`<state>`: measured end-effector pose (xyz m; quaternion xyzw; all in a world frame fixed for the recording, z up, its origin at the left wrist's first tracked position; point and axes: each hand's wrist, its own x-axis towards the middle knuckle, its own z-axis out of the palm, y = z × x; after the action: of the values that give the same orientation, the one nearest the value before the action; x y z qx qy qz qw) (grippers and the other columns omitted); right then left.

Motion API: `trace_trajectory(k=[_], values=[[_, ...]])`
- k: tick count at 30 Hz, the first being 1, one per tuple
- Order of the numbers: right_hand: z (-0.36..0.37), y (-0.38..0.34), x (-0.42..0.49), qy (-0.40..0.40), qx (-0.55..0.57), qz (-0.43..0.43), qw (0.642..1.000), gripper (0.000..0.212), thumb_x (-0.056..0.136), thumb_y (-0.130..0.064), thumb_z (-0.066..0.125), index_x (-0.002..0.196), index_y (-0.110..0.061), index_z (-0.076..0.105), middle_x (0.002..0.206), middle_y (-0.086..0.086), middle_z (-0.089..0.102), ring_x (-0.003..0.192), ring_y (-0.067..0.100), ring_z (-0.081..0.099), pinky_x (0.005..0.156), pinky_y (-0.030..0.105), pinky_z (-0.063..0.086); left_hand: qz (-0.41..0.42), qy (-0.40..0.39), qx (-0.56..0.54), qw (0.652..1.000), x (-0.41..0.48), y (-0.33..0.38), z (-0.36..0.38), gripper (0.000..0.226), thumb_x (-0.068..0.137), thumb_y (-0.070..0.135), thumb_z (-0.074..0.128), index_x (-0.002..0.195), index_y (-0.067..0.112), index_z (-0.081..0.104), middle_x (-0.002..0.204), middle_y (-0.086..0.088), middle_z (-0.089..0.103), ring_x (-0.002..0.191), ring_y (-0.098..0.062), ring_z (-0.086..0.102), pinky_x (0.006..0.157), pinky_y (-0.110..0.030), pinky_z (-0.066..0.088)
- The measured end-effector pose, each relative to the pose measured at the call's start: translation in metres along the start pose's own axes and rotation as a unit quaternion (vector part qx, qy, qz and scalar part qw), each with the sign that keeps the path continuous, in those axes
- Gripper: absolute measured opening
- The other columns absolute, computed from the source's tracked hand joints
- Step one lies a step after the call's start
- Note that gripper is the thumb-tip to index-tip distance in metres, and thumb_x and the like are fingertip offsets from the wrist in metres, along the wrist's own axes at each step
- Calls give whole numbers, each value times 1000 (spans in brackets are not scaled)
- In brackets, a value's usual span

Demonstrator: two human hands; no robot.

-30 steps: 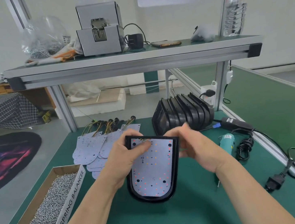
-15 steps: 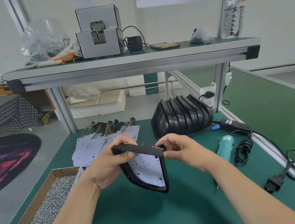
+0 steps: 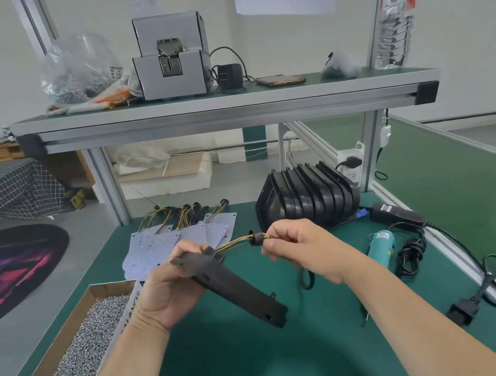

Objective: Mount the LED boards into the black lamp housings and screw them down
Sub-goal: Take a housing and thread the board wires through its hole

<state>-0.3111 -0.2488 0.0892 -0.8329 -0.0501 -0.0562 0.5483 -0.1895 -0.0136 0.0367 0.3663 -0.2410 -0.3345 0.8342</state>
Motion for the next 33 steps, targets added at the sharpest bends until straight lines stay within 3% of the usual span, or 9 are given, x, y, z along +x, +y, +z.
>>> trace_trajectory(k=[2,8,12,14,18,20,24,28,33], values=[[0,-9,-2,-16,7,-23,1000,21,104,-18,55,89,-13,69,62,-8,48,52,3,32,50,13,28,-9,3,-6,1000,0,-1,-4,15,72,1,64,76,15,69,96,-12,62,91,-27,63,101,-51,35],[10,-19,1,21,-89,-42,995,25,99,-22,60,78,-8,64,54,-13,38,50,6,30,49,18,28,-36,122,25,992,-3,-4,-5,59,89,-19,22,81,9,74,118,-26,64,107,-34,64,95,-52,54],[16,-21,4,43,-162,-64,984,34,95,-24,67,74,1,59,59,8,47,54,7,34,53,19,31,36,236,200,950,-3,22,13,62,78,-29,27,111,4,67,126,-15,64,124,-27,57,118,-48,33],[20,-23,7,48,-192,-74,977,38,95,-26,67,72,1,55,64,14,51,55,9,33,54,23,31,89,163,316,931,-6,41,33,58,86,-20,40,127,15,63,131,-2,65,131,-16,53,116,-38,35],[27,-28,14,57,-258,-58,963,30,98,-30,61,73,-13,58,54,-8,48,54,7,41,54,24,31,14,-98,655,749,-5,51,79,71,83,15,58,144,49,42,138,25,53,128,10,44,100,-4,33],[30,-34,16,46,-258,-52,964,24,99,-26,56,76,-26,58,57,-16,53,58,2,49,56,21,32,58,-89,743,661,4,38,92,63,84,15,53,144,32,47,137,15,57,125,0,49,106,-17,35],[34,-39,14,69,-317,-81,942,23,98,-24,53,76,-19,47,70,-1,56,71,29,52,67,43,46,57,-12,849,526,11,19,90,29,91,26,27,92,11,52,91,-2,50,89,-25,47,95,-44,38],[43,-38,10,125,-352,-148,916,25,98,-22,53,75,-19,44,61,-6,43,62,26,45,63,43,45,52,0,830,556,5,11,71,43,88,49,8,95,25,42,99,8,48,95,-17,44,104,-48,32],[46,-38,6,169,-341,-168,909,25,98,-19,54,75,-13,47,55,-6,36,56,23,38,55,41,40,-42,44,806,589,2,8,57,44,90,68,6,104,44,40,165,-5,13,152,-29,10,119,-60,11]])
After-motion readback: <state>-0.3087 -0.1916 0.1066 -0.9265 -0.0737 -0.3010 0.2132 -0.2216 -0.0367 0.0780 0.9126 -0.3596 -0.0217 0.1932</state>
